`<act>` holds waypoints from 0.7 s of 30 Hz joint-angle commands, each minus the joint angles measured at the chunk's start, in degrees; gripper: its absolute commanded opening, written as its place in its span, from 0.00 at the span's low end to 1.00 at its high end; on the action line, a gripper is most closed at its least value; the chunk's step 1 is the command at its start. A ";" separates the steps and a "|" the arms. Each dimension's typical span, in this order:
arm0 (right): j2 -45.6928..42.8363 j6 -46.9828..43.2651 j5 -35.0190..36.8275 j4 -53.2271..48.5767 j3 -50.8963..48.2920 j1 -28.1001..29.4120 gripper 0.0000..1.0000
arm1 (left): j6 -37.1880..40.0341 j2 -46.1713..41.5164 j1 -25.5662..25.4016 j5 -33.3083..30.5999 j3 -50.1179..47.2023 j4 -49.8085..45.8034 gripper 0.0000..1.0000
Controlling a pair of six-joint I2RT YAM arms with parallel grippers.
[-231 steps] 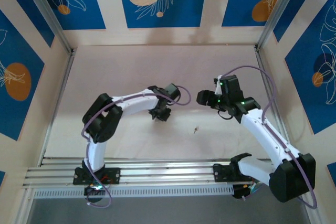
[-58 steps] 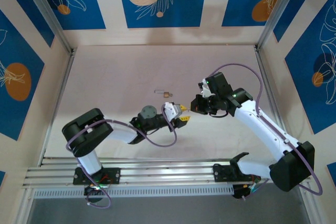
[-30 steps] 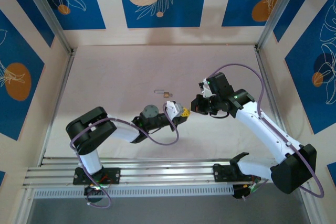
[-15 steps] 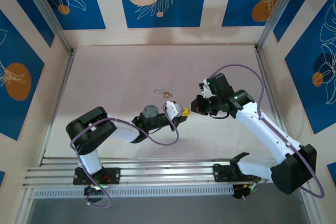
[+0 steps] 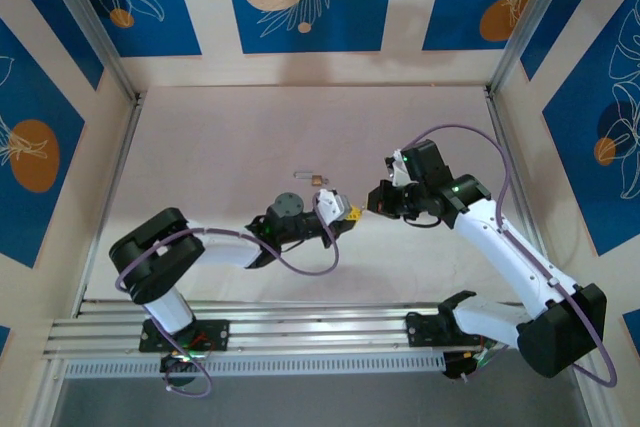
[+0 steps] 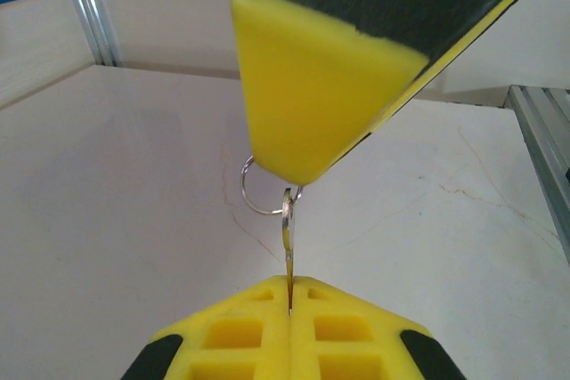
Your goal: Unlock with the key
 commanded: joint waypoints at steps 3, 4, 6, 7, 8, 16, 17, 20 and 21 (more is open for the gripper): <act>-1.12 -0.54 -1.82 1.80 -1.55 -0.33 0.00 | 2.08 -2.17 0.83 2.81 2.69 -8.83 0.00; -1.05 -0.54 -1.89 1.82 -1.52 -0.36 0.00 | 2.14 -2.24 0.90 2.86 2.76 -9.03 0.00; -0.86 -0.79 -2.05 1.48 -1.43 -0.36 0.00 | 2.08 -2.36 0.90 2.92 2.78 -9.37 0.00; -0.92 -0.80 -1.99 1.50 -1.43 -0.38 0.00 | 2.07 -2.49 0.96 2.86 2.78 -9.54 0.00; -1.01 -0.80 -1.94 1.46 -1.52 -0.46 0.00 | 2.16 -2.65 0.92 2.51 2.78 -9.85 0.00; -5.31 -4.58 -2.60 4.56 -3.88 -3.44 0.24 | 3.16 -4.41 3.29 5.94 5.15 -18.62 0.00; -6.57 -5.48 -2.49 6.95 -5.38 -4.05 0.25 | 3.26 -4.45 3.89 6.82 5.73 -19.98 0.00; -11.89 -7.95 -2.67 18.47 -12.50 -4.83 0.29 | 4.51 -4.63 5.73 10.98 8.43 -26.01 0.00; -14.01 -7.96 -2.80 23.31 -15.48 -5.18 0.35 | 5.23 -4.67 6.45 12.92 9.46 -27.94 0.00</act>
